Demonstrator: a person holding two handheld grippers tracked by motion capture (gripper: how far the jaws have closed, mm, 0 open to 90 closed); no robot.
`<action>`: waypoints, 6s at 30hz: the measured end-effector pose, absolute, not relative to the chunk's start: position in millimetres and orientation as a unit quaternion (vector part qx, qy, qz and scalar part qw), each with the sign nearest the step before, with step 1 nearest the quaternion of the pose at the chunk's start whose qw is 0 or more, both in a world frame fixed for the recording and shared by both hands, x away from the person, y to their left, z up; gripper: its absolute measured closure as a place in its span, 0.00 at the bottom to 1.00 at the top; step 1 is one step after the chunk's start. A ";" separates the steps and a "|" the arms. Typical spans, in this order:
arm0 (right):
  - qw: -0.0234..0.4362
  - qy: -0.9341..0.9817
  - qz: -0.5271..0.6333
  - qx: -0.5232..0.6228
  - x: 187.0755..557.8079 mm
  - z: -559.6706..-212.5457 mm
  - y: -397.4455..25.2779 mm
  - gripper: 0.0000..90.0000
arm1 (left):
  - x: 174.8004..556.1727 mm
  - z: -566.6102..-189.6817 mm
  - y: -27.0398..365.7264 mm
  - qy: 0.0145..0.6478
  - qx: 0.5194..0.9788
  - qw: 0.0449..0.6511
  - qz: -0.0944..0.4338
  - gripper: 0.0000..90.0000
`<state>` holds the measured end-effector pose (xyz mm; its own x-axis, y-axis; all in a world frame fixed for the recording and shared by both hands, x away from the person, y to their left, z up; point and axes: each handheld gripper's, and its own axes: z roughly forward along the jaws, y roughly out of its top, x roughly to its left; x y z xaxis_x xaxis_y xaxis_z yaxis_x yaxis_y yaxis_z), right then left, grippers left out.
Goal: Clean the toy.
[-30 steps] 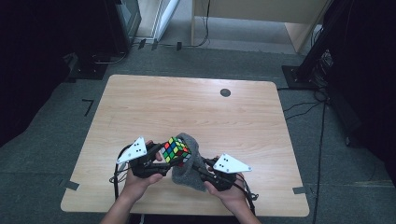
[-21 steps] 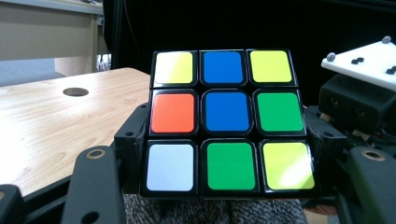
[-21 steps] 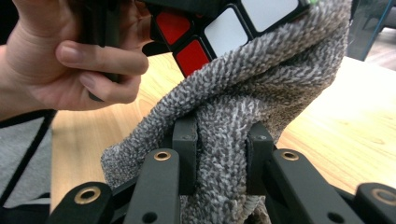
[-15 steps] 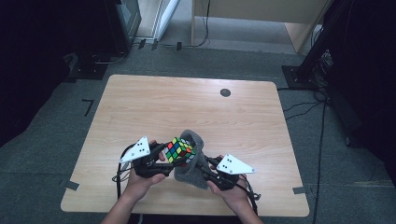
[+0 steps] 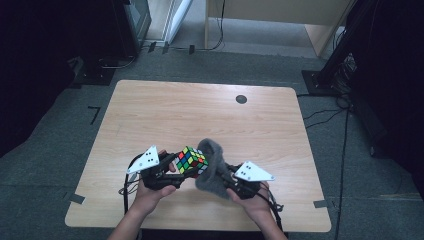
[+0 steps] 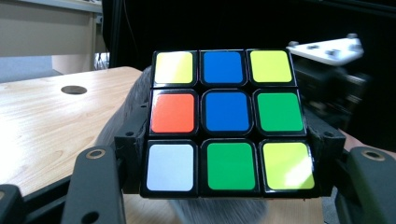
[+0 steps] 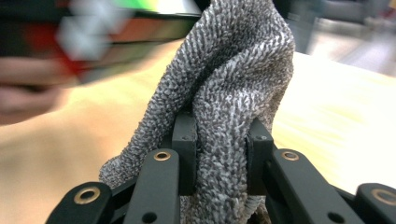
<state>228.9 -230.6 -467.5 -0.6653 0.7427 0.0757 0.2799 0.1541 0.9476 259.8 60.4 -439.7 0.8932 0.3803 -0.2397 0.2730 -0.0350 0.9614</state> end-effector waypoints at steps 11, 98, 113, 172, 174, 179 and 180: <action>0.231 0.713 0.500 0.434 247.6 -486.7 -254.3 0.52 | 264.1 -445.2 55.7 0.239 0.729 0.641 0.030 0.38; 0.167 0.736 0.542 0.369 216.6 -441.9 -206.1 0.38 | 241.2 -459.9 27.7 0.145 0.824 0.501 0.222 0.21; 0.134 0.743 0.536 0.378 214.2 -441.8 -195.8 0.38 | 236.3 -464.0 22.0 0.123 0.824 0.499 0.238 0.28; 0.158 0.722 0.590 0.326 209.0 -421.2 -226.1 0.82 | 246.2 -470.8 25.6 0.151 0.827 0.523 0.140 0.38; 0.152 0.726 0.583 0.332 210.6 -425.9 -222.3 0.82 | 243.8 -470.9 24.3 0.149 0.829 0.518 0.150 0.38; 0.142 0.710 0.569 0.388 223.8 -437.5 -238.4 0.83 | 240.5 -467.0 24.2 0.143 0.825 0.526 0.147 0.38; 0.149 0.711 0.563 0.393 225.4 -438.2 -241.8 0.83 | 240.4 -466.4 24.2 0.143 0.824 0.529 0.145 0.38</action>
<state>225.4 -241.8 -438.2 -0.6468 0.7267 0.2313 0.3919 0.0566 0.9182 240.4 24.2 -466.4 0.9170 0.3890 0.0880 0.0821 -0.4001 0.9128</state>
